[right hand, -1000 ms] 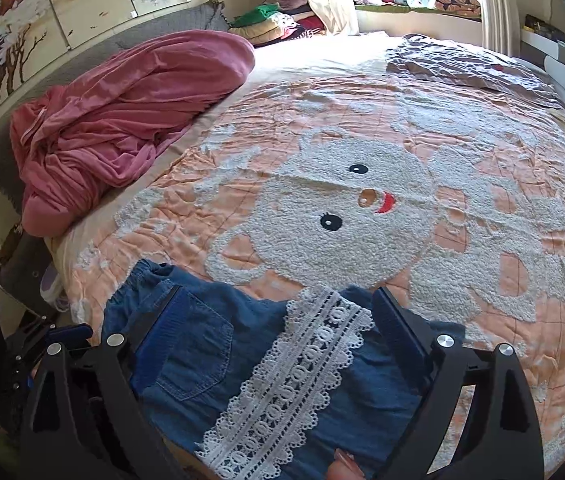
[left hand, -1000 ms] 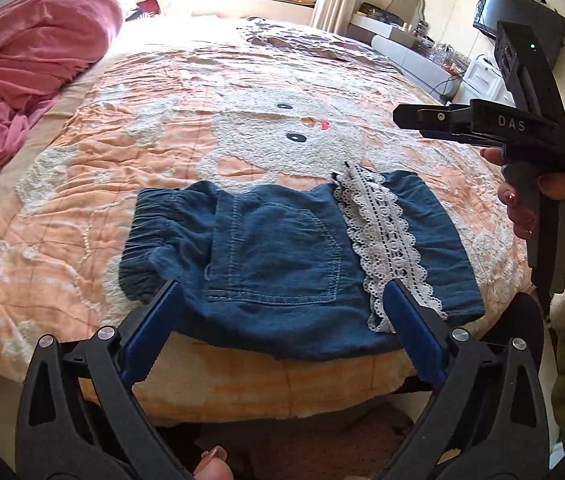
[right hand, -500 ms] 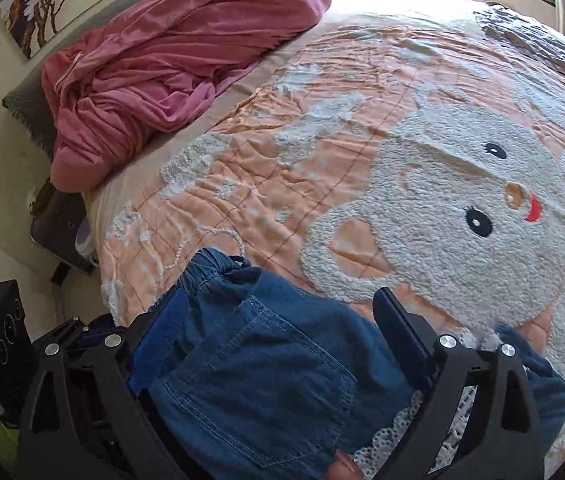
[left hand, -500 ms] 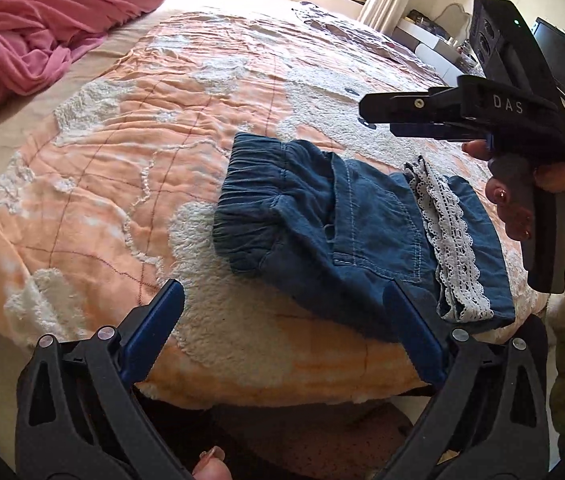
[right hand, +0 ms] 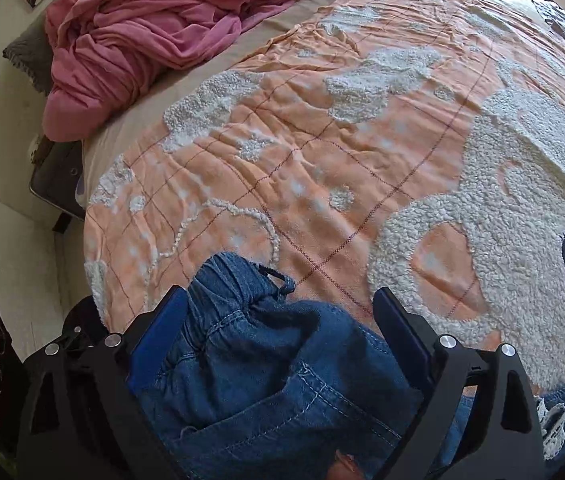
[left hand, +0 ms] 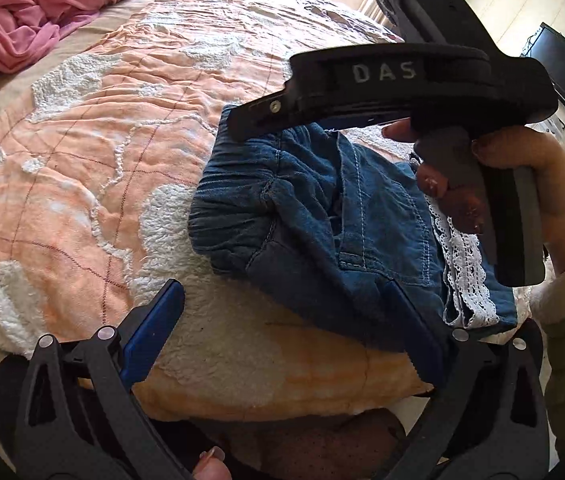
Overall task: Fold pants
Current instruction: 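Grasp the elastic waistband end with the right tool and lift it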
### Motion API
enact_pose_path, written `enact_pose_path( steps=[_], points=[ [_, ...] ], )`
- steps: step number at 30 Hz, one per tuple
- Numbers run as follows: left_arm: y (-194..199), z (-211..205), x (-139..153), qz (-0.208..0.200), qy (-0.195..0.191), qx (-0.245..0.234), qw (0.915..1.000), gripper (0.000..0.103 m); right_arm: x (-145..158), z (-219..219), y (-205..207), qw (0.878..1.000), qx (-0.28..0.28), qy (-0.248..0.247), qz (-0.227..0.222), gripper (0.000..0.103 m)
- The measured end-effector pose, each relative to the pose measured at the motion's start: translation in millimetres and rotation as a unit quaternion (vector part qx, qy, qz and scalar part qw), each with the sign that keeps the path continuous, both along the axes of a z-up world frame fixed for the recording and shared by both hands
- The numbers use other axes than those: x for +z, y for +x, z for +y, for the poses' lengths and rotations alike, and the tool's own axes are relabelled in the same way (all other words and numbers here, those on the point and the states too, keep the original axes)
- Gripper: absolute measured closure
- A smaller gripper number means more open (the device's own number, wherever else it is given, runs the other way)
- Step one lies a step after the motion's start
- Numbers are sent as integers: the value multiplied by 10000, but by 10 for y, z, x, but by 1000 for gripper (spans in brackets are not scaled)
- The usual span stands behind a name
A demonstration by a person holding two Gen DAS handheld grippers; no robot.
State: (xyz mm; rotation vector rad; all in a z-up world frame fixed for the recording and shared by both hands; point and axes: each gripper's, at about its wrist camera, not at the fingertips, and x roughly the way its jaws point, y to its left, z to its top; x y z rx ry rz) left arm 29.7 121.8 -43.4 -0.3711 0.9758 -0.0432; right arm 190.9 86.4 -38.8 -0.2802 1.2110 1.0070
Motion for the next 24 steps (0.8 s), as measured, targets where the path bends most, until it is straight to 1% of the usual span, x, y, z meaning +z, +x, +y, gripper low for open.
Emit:
enact_pose_path(
  steps=[2, 4, 5, 6, 7, 8, 9, 12, 14, 16, 17, 18, 21, 23, 24],
  points=[
    [10, 4, -9, -3, -29, 11, 10000, 10, -44, 5, 6, 10000, -6, 22, 70, 11],
    [16, 11, -18, -5, -51, 28, 10000, 10, -81, 12, 18, 9999, -3, 60, 153, 18],
    [19, 17, -21, -14, -58, 41, 10000, 10, -100, 22, 21, 9997, 46, 88, 225, 30],
    [22, 19, -24, -22, -68, 56, 10000, 10, -116, 32, 16, 9994, 106, 146, 312, 45],
    [25, 21, -25, -39, -86, 77, 9999, 10, -127, 42, 7, 9987, 179, 229, 412, 53],
    [28, 28, -26, -72, -117, 113, 9998, 10, -129, 56, -8, 9982, 242, 278, 474, 60],
    [34, 35, -29, -93, -158, 155, 9997, 10, -116, 64, -24, 9983, 268, 279, 438, 62],
    [35, 62, -35, -187, -344, 268, 9989, 10, -48, 20, -23, 9981, 249, 370, 420, 68],
    [30, 75, -26, -256, -457, 305, 9982, 10, 32, -52, -10, 9972, 251, 541, 459, 69],
    [37, 113, -18, -296, -659, 369, 9967, 10, 131, -130, -4, 9960, 243, 720, 462, 69],
    [39, 145, -8, -350, -819, 382, 9953, 13, 179, -167, -5, 9955, 240, 793, 462, 70],
    [41, 166, 0, -382, -973, 380, 9938, 25, 228, -206, -9, 9952, 242, 850, 425, 70],
    [72, 161, 30, -337, -1299, 332, 9904, 41, 374, -334, -19, 9945, 238, 993, 251, 70],
    [85, 94, 106, -401, -1346, 221, 9898, 48, 454, -447, -13, 9939, 215, 1075, 138, 70],
    [87, 41, 154, -450, -1327, 149, 9900, 49, 483, -509, -3, 9935, 181, 1120, 104, 70]
  ],
)
